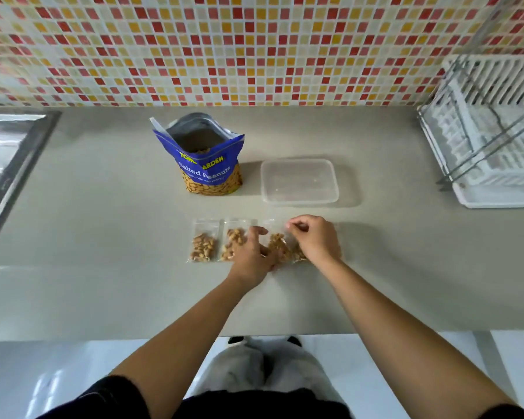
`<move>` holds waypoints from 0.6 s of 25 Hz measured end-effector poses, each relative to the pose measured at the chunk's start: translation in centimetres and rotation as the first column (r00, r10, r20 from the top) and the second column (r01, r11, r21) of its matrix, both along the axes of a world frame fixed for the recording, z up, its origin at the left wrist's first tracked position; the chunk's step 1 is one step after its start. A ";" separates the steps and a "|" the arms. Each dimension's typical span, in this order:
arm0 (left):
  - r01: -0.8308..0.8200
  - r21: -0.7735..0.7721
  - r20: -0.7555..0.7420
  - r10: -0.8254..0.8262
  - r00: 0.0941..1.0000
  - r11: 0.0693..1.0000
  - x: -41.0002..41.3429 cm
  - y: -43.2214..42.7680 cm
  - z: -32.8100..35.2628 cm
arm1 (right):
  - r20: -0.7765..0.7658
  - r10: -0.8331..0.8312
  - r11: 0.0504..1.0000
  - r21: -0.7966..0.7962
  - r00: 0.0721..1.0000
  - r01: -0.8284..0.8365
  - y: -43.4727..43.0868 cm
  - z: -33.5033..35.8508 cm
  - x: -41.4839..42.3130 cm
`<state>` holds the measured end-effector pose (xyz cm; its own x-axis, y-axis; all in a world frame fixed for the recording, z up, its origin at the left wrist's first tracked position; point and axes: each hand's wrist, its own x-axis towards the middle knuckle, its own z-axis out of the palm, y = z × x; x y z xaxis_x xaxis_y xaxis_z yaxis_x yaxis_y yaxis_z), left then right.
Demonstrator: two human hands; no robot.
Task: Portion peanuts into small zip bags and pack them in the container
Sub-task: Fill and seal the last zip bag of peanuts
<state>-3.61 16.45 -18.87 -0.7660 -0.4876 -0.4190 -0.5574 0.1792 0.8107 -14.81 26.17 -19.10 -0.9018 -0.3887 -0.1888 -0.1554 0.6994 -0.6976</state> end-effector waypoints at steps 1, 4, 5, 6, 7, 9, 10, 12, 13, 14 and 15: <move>0.036 -0.073 0.031 -0.034 0.999 0.997 0.0 0.2 -0.4 | -0.035 0.021 0.998 0.058 0.999 -0.019 -0.3 -0.5 0.1; 0.190 -0.296 0.152 -0.150 0.977 0.936 -0.2 0.4 -0.7 | -0.177 0.109 0.981 0.180 0.978 -0.077 -0.8 -1.9 0.2; 0.245 -0.380 0.173 -0.192 0.966 0.892 -0.2 0.1 -0.5 | -0.207 0.135 0.971 0.224 0.969 -0.088 -0.9 -2.1 0.2; 0.279 -0.451 0.181 -0.219 0.959 0.848 -0.1 -0.5 -0.2 | -0.236 0.157 0.961 0.260 0.959 -0.094 -0.9 -2.3 0.2; 0.276 -0.501 0.166 -0.222 0.961 0.820 0.0 -1.3 0.3 | -0.268 0.178 0.957 0.270 0.947 -0.104 -1.0 -2.3 0.3; 0.220 -0.531 0.131 -0.177 0.975 0.818 0.1 -3.6 0.6 | -0.313 0.230 0.964 0.204 0.921 -0.172 -1.5 -2.3 0.6; 0.194 -0.536 0.133 -0.145 0.980 0.821 0.1 -5.0 0.5 | -0.307 0.266 0.961 0.156 0.914 -0.228 -2.1 -2.3 0.8; 0.194 -0.557 0.179 -0.111 0.978 0.808 0.0 -7.6 0.1 | -0.278 0.337 0.941 0.103 0.900 -0.321 -3.9 -2.4 1.7; 0.216 -0.574 0.206 -0.116 0.972 0.790 -0.3 -8.5 0.0 | -0.270 0.360 0.933 0.106 0.893 -0.344 -4.9 -2.6 2.0; 0.254 -0.592 0.242 -0.132 0.961 0.765 -0.6 -9.2 -0.1 | -0.260 0.375 0.927 0.128 0.890 -0.354 -5.9 -2.8 2.3; 0.308 -0.607 0.289 -0.158 0.944 0.732 -0.9 -9.6 -0.2 | -0.242 0.387 0.920 0.172 0.890 -0.353 -6.9 -2.9 2.5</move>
